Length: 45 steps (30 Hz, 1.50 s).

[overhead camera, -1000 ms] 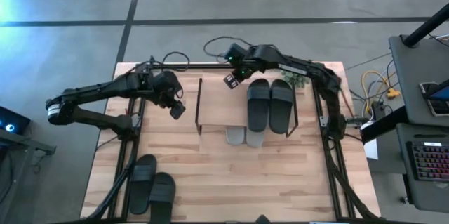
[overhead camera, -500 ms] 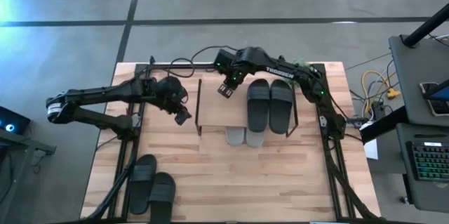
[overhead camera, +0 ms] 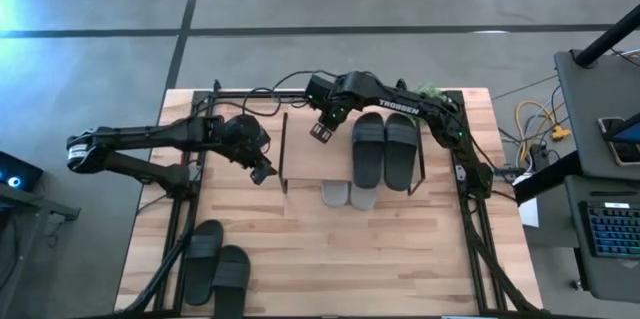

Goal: Pick and place slides into the shelf
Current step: Adjust the shelf

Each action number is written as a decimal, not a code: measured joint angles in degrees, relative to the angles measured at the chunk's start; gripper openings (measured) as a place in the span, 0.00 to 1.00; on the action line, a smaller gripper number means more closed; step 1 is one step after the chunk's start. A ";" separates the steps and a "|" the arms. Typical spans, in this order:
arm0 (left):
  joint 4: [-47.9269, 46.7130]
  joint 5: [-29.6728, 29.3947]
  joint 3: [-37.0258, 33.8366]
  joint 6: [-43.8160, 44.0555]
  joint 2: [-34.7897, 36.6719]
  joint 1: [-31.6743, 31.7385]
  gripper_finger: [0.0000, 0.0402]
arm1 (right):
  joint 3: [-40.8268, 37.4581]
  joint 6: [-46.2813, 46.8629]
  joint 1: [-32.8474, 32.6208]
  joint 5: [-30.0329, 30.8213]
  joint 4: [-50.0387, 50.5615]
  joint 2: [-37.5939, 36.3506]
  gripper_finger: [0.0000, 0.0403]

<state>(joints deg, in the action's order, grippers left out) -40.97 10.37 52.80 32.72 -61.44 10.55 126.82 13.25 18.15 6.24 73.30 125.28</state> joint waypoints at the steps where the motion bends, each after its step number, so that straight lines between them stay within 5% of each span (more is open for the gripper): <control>1: 0.00 -0.08 0.00 0.03 0.04 -0.25 0.50 | 0.02 0.27 0.00 1.39 -1.12 -0.10 0.17; 13: 0.04 0.00 0.00 2.72 0.07 -3.19 0.50 | -0.89 2.35 2.62 4.36 -0.08 2.15 0.17; 27: 1.49 -0.10 0.00 3.03 0.03 -4.24 0.50 | -0.38 -1.11 -0.32 1.01 3.36 2.57 0.17; 36: 1.46 -0.14 0.00 3.17 0.52 -4.24 0.50 | 3.24 0.46 -0.72 16.09 0.71 0.25 0.17; 45: -0.27 0.22 0.07 5.39 5.59 -7.41 0.50 | 6.89 -0.90 -1.32 9.88 14.26 -6.91 0.17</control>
<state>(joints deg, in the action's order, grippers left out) -41.24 10.59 52.86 38.11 -55.85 3.13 133.71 12.35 16.83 16.12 87.57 118.37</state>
